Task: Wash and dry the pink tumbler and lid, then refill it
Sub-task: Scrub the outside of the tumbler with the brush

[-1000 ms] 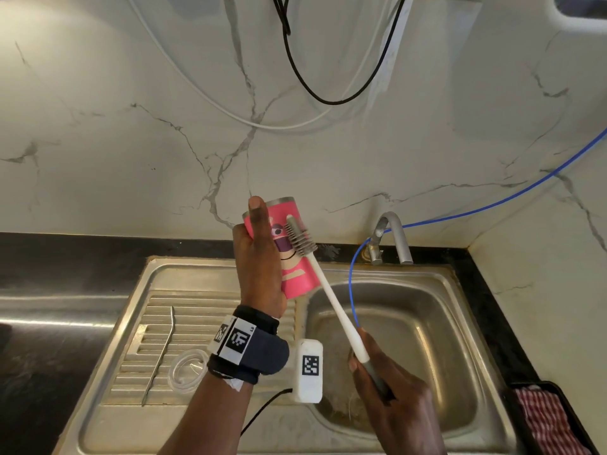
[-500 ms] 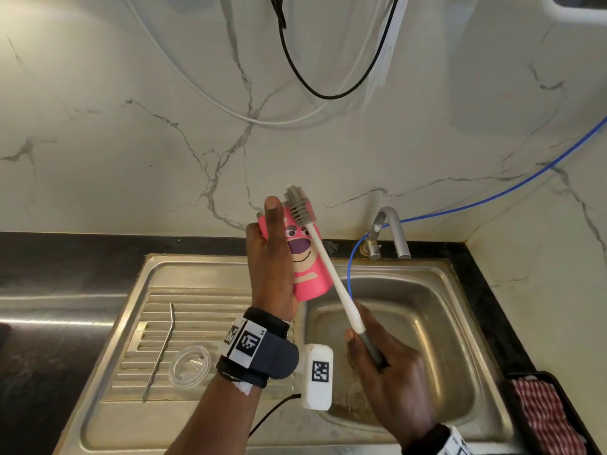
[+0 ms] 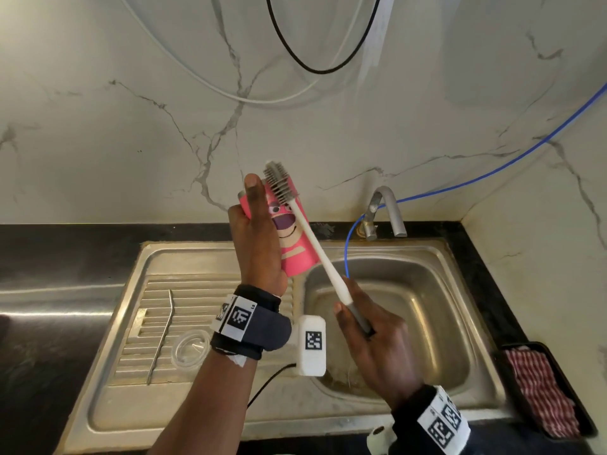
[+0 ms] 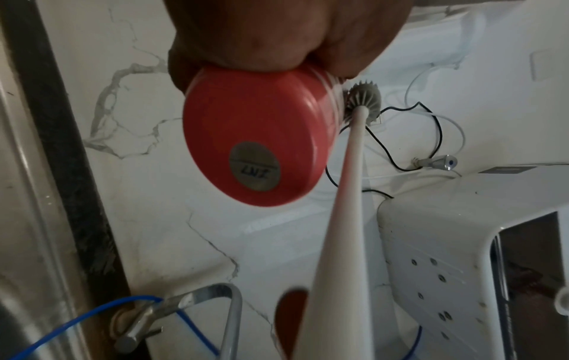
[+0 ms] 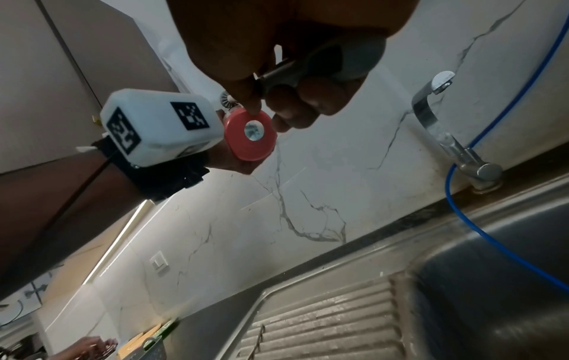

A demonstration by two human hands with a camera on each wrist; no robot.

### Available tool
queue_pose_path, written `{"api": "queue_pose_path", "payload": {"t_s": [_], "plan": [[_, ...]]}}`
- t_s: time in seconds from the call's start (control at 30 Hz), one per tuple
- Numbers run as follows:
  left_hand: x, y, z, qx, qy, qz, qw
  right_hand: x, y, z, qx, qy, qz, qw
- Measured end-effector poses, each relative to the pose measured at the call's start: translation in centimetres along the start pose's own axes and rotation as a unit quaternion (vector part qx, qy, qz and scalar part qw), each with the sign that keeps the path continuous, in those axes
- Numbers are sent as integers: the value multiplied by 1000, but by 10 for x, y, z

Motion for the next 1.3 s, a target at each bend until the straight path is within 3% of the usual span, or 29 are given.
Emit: {"api": "queue_pose_path", "payload": {"t_s": [0.17, 0.37, 0.53, 0.73, 0.97, 1.13, 1.3], "plan": [[-10, 14, 6, 21, -45, 25, 998, -5, -24, 6, 17, 11, -34, 999], [0, -1, -9, -17, -4, 8, 1000, 0, -12, 7, 10, 2, -13, 1000], [-9, 14, 4, -3, -20, 55, 998, -11, -35, 11, 12, -8, -46, 999], [-4, 3, -6, -30, -16, 27, 999, 1, -19, 10, -17, -15, -23, 999], [-23, 20, 8, -3, -47, 92, 995, -9, -49, 25, -1, -18, -51, 999], [-11, 8, -4, -42, -49, 47, 997, 1, -31, 21, -15, -31, -31, 999], [-20, 23, 10, -1, -81, 100, 992, -7, -51, 31, -9, -13, -56, 998]]}}
Point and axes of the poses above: each hand's wrist, its own y-axis towards the middle knuckle, its own x-axis out of the palm, z = x × y, the point moved 2 cm from there along y, towards the middle knuckle, and after that the axes turned 5 degrees about y, right-handed, at the moved point
